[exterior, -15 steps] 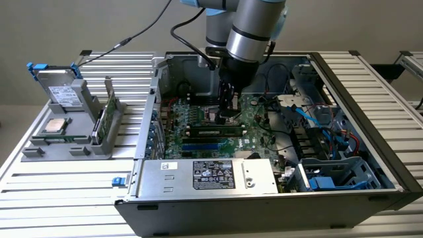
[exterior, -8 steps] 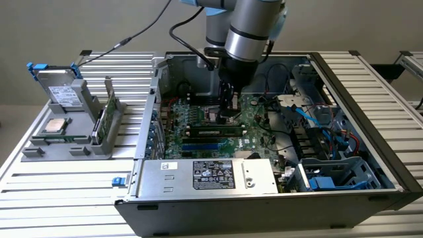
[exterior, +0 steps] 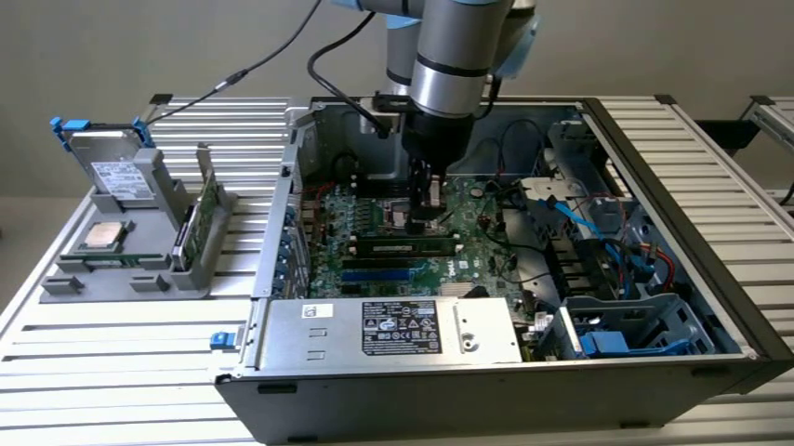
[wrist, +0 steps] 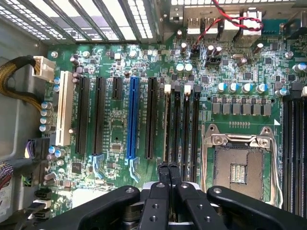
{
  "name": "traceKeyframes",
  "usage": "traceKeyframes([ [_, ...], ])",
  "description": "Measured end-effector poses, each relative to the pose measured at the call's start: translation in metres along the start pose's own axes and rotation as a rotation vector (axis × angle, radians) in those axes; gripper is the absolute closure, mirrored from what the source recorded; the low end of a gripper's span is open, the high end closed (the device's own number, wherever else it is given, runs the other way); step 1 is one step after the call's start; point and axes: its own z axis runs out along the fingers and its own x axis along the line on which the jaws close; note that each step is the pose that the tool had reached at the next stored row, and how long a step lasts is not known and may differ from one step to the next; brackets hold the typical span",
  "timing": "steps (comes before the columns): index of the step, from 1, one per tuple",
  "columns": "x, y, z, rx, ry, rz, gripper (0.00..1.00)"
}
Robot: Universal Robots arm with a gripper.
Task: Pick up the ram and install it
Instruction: 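Press down the ram until it locks into place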
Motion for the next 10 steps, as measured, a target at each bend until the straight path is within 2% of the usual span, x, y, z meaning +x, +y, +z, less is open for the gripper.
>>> traceKeyframes([
  [5, 0.0002, -0.0009, 0.0022, 0.0175, 0.0004, 0.002, 0.9],
  [10, 0.0006, -0.007, 0.0019, 0.0257, 0.0004, 0.003, 0.9],
])
